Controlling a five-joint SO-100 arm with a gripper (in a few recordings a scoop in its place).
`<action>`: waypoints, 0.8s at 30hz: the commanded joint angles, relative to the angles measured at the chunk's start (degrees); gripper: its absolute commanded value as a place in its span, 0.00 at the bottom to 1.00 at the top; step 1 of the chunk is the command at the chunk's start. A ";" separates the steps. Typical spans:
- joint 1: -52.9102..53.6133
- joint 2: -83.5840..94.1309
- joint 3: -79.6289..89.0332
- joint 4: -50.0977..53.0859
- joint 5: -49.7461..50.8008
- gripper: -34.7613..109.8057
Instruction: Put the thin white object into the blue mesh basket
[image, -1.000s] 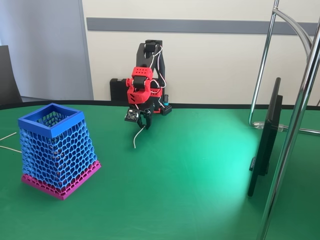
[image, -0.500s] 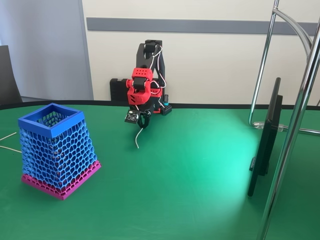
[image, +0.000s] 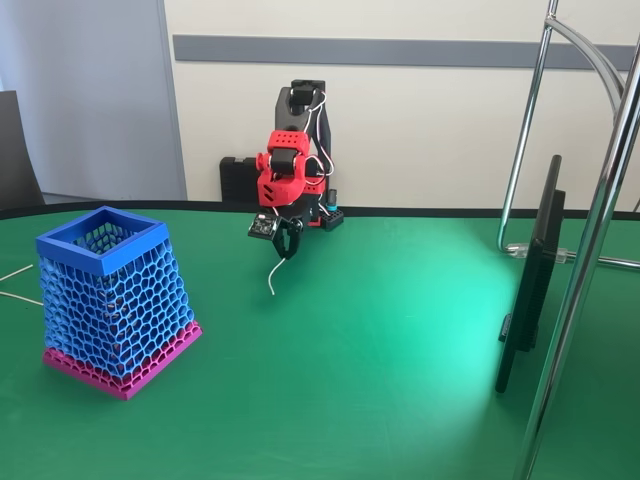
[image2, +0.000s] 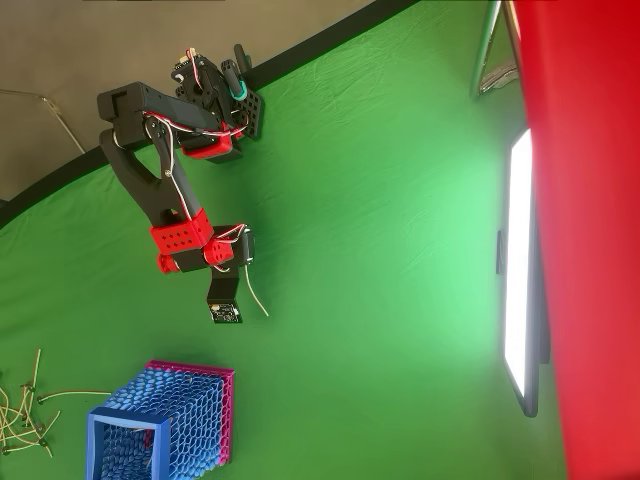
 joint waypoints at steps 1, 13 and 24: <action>-1.67 3.34 -3.69 0.26 1.93 0.25; -8.00 8.17 -11.78 -8.09 13.45 0.25; -8.79 8.44 -23.64 -16.96 20.13 0.26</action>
